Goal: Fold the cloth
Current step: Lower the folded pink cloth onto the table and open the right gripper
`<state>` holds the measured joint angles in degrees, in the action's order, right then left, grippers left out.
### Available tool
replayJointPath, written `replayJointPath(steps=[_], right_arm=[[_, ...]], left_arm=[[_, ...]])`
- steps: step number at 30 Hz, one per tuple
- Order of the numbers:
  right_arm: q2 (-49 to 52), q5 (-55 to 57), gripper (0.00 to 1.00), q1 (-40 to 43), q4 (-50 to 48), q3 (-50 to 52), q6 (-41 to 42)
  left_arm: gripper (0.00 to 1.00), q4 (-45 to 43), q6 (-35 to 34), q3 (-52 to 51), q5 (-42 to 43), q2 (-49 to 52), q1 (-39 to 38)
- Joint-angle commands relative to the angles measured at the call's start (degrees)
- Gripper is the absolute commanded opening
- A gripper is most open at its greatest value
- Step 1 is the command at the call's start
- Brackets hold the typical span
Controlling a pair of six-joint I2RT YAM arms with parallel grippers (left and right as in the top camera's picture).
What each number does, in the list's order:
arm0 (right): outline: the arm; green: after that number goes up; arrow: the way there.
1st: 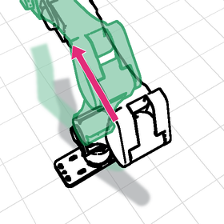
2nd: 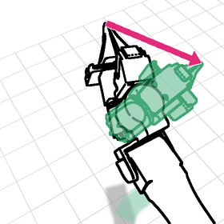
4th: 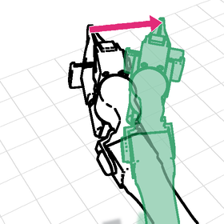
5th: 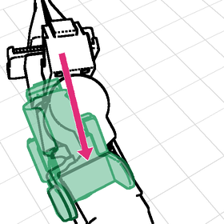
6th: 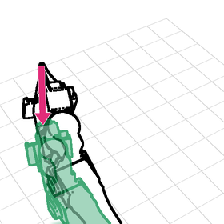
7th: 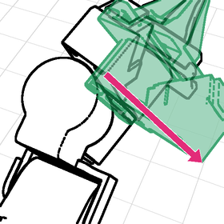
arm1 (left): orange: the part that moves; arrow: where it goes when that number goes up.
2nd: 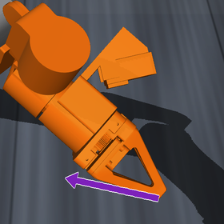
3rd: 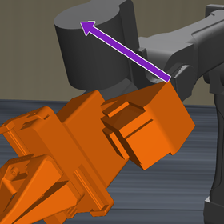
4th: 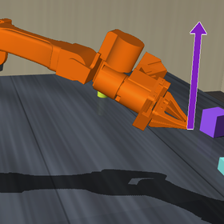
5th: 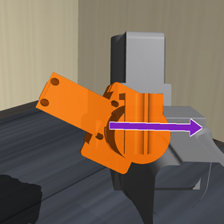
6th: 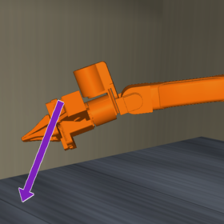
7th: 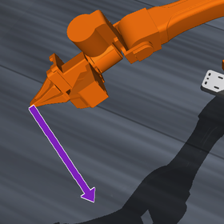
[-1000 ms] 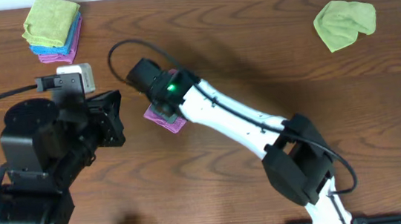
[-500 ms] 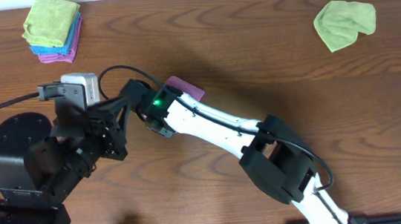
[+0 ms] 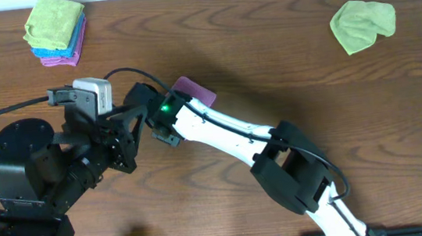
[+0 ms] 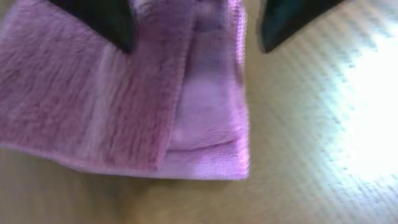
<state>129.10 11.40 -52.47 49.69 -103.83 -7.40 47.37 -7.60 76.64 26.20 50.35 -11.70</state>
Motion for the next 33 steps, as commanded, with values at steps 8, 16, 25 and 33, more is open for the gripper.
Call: replayJointPath(steps=[8, 16, 25, 33], right_arm=[[-0.07, 1.95, 0.8, -0.74, 0.07, -3.54, -0.33], [-0.63, 8.33, 0.79, 3.19, 3.82, -9.57, 3.34], [-2.19, 0.37, 0.8, 15.76, 13.81, -10.34, 13.66], [-11.8, -2.84, 0.8, 21.03, 18.62, -10.34, 12.59]], left_arm=[[0.23, -4.61, 1.42, 0.79, 0.85, -0.24, -0.11], [0.23, -8.41, 1.42, 3.89, 1.55, -0.31, -0.11], [0.23, -4.52, 1.16, 4.7, -16.31, -0.72, 0.11], [0.27, -3.69, -0.26, -2.64, -21.7, 4.57, 0.15]])
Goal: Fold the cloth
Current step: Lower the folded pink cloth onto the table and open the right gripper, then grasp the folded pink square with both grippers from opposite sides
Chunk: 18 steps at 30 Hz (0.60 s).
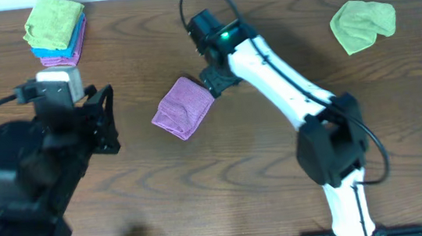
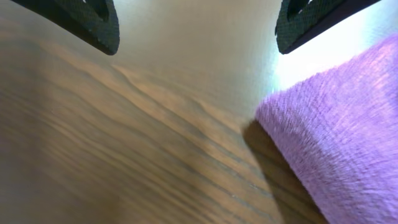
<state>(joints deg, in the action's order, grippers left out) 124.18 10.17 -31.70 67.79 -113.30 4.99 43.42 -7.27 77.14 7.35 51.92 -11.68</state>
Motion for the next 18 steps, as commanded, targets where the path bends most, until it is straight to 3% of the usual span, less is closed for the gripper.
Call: replayJointPath(steps=[1, 5, 9, 10, 11, 13, 16, 18], right_arm=[[-8.48, -1.6, 0.8, 0.7, 1.14, -0.85, 0.04], [-12.74, -1.86, 0.78, 2.58, 3.74, -0.22, 0.09], [-14.08, -6.21, 0.73, 4.5, -0.02, 4.22, 0.04], [-13.94, -7.98, 0.59, 4.81, -1.6, 5.57, 0.07], [-13.81, -10.36, 0.35, 5.09, -4.28, 7.85, 0.09], [-13.55, -13.51, 0.02, 5.05, -9.22, 11.58, 0.11], [-13.27, -16.57, 0.01, 4.7, -16.55, 16.44, 0.74], [-12.72, -16.68, 0.01, 4.24, -21.57, 18.88, 2.27]], left_arm=[[0.26, 0.26, -1.79, -4.22, -2.78, 4.24, 0.13], [0.27, -0.11, -5.57, -7.04, 0.0, 9.49, 0.15], [0.44, -0.09, -10.51, -9.03, 0.07, 14.43, 0.68], [0.46, -0.2, -11.78, -9.66, 0.24, 15.63, 1.01], [0.49, -0.2, -13.07, -10.29, 0.26, 16.83, 1.36], [0.59, -0.13, -15.02, -11.54, 2.1, 18.99, 2.38], [0.76, 0.39, -17.68, -13.25, 7.08, 22.12, 3.65], [0.78, 1.14, -20.5, -14.4, 8.98, 24.55, 4.31]])
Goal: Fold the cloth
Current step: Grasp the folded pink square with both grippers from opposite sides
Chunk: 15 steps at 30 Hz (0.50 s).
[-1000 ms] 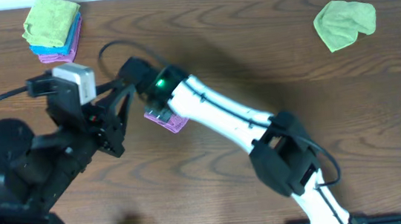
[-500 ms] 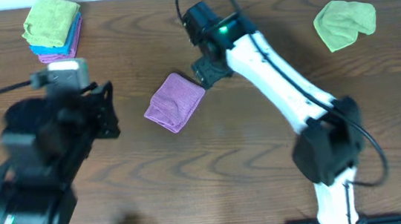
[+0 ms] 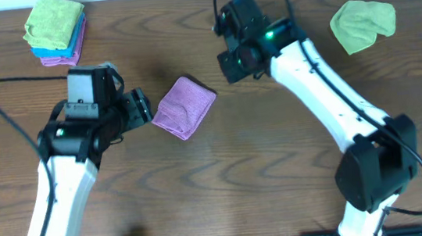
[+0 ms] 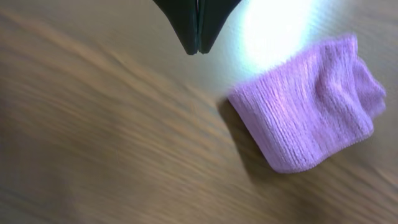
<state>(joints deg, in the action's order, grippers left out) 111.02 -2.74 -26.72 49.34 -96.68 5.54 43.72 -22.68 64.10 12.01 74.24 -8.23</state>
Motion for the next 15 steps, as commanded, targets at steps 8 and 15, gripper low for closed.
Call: replayJointPath(steps=[8, 15], right_arm=[[7.21, -5.77, 0.01, -1.97, -14.82, 3.15, 3.93], [13.18, -8.63, 0.01, -1.9, -19.21, 3.15, 7.78]], left_arm=[[0.87, -2.47, -9.33, -5.22, 8.98, 11.1, 1.07], [0.95, -10.47, -12.31, -10.01, 10.73, 13.62, 1.09]])
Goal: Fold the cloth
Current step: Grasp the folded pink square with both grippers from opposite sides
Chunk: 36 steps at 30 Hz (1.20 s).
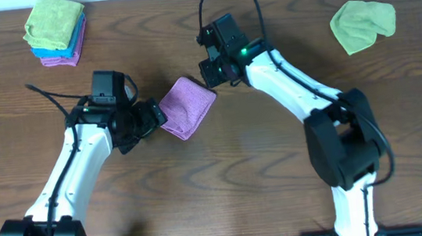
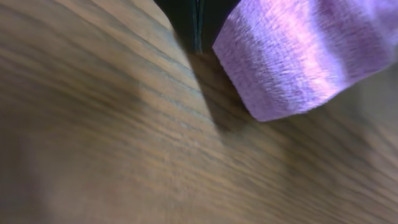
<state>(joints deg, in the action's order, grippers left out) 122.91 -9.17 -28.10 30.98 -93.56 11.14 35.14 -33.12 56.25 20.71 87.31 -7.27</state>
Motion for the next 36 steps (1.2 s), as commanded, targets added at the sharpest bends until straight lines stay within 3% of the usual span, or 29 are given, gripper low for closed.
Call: replayJointPath(steps=[1, 14, 36], right_arm=[[1.77, -2.47, 0.01, -0.55, -1.31, 0.02, 2.19], [4.24, -2.69, 0.01, -0.76, -2.75, 0.02, 2.19], [7.93, -5.25, 0.01, -5.07, 0.96, 0.02, 4.7]], left_arm=[[0.97, -3.85, -2.4, -3.48, 2.97, 0.57, 0.13], [0.95, -18.88, -8.26, -12.98, 6.58, 0.57, 0.11], [0.95, -25.14, -10.8, -13.03, 9.4, 7.13, 0.11]])
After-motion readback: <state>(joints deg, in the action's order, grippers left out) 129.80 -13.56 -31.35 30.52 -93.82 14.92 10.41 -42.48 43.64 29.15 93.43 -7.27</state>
